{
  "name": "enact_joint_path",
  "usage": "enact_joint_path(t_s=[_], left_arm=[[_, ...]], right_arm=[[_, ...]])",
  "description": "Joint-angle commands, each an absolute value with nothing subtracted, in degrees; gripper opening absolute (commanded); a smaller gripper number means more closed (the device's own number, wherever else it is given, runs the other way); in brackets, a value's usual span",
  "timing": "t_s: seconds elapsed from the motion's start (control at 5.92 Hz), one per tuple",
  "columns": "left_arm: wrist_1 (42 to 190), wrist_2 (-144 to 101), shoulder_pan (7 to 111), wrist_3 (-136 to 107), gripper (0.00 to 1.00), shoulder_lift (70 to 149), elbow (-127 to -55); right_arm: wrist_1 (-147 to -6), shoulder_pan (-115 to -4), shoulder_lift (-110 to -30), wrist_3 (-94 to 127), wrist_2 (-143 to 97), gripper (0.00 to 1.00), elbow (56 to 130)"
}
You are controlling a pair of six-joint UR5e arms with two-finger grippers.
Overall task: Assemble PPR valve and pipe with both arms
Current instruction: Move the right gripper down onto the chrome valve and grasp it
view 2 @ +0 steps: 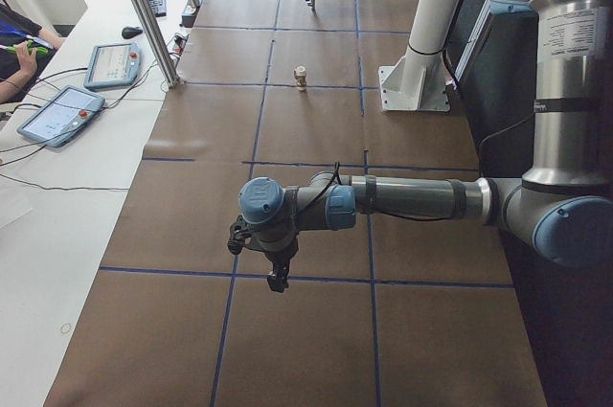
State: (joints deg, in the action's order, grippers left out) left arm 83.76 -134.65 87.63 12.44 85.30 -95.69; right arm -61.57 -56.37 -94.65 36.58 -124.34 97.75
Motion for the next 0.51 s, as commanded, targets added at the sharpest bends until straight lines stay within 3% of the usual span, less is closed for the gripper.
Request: enact_joint_path(t_s=[0.0,0.34], left_arm=[[83.76,-134.65,87.63,12.48,1.0,85.34,-95.8],[83.76,-134.65,87.63,12.39,1.0,85.25,-95.71]], right_arm=[[-58.62,-55.81,-95.01,36.83,-124.63,1.0,96.15],[-58.62,-54.15,-95.97,36.74,-124.45,1.0,96.33]])
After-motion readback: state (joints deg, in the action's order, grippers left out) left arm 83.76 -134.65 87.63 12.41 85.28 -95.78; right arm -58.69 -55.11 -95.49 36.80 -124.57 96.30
